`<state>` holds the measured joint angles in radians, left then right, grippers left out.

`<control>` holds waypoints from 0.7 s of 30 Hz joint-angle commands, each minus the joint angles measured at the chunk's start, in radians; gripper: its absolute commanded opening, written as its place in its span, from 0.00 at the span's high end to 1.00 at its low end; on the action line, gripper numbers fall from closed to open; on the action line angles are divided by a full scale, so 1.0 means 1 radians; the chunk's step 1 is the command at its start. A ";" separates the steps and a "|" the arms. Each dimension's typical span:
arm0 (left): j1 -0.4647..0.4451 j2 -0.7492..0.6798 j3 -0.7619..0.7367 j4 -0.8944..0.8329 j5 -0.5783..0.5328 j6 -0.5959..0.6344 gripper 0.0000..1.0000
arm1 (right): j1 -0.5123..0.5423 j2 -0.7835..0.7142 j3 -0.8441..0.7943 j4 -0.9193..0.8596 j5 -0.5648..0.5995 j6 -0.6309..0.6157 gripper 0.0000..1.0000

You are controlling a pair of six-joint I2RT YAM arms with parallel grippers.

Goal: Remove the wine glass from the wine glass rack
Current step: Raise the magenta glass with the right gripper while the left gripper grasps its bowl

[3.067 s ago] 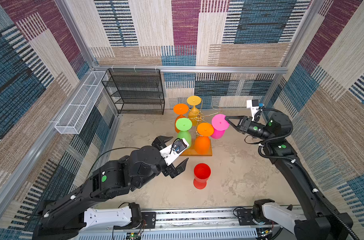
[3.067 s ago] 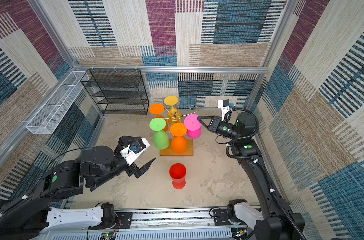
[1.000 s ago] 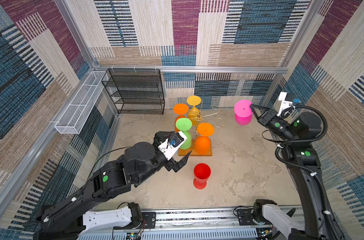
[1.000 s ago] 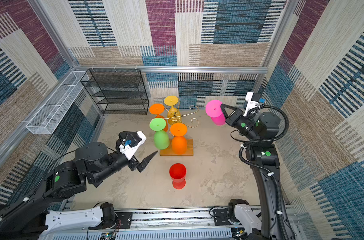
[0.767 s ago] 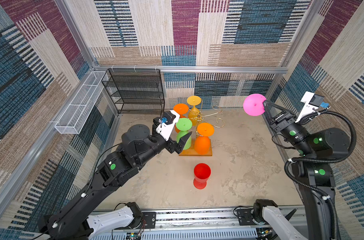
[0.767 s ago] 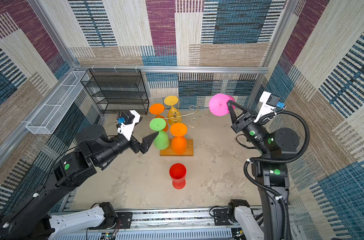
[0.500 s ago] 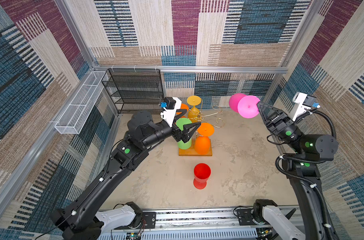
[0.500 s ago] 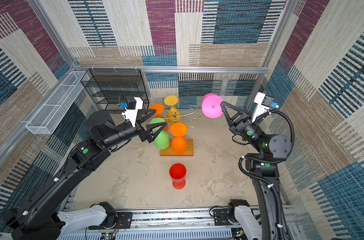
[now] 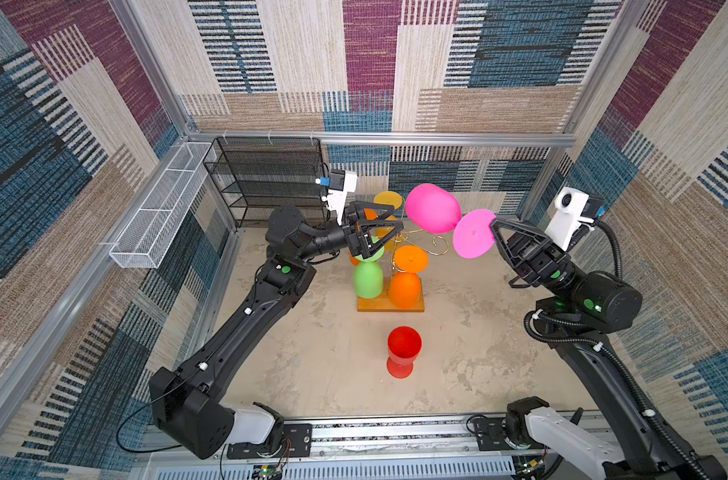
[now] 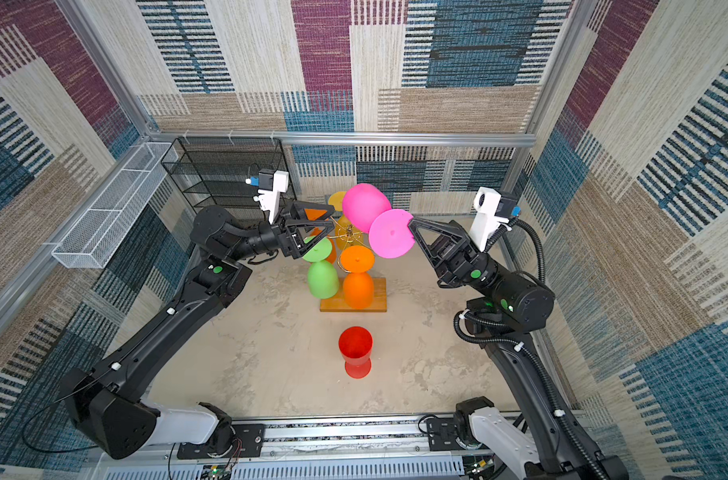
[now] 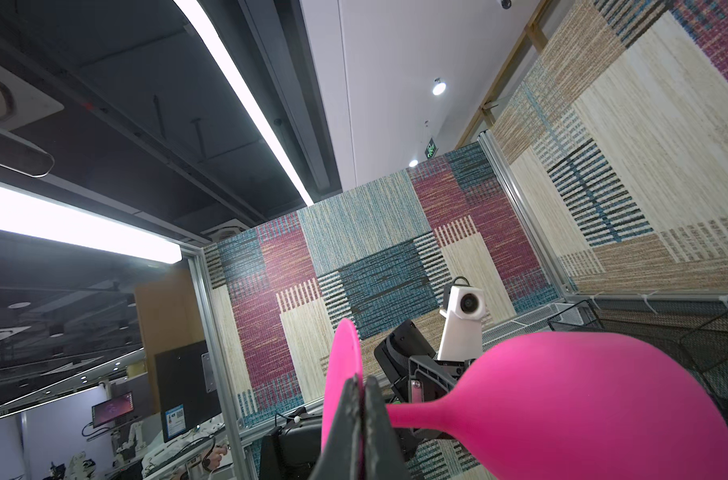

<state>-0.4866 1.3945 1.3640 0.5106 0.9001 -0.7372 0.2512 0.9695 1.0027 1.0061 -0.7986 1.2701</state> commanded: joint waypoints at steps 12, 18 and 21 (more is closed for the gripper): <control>0.000 0.065 -0.022 0.374 0.089 -0.257 0.20 | 0.083 0.056 -0.032 0.210 0.055 0.067 1.00; 0.003 0.077 -0.032 0.465 0.101 -0.333 0.38 | 0.084 0.113 -0.063 0.380 0.068 0.176 1.00; 0.005 0.075 -0.034 0.489 0.106 -0.354 0.45 | 0.083 0.142 -0.080 0.455 0.085 0.228 1.00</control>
<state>-0.4847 1.4693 1.3338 0.9119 0.9829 -1.0321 0.3344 1.0946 0.9318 1.3144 -0.7395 1.4139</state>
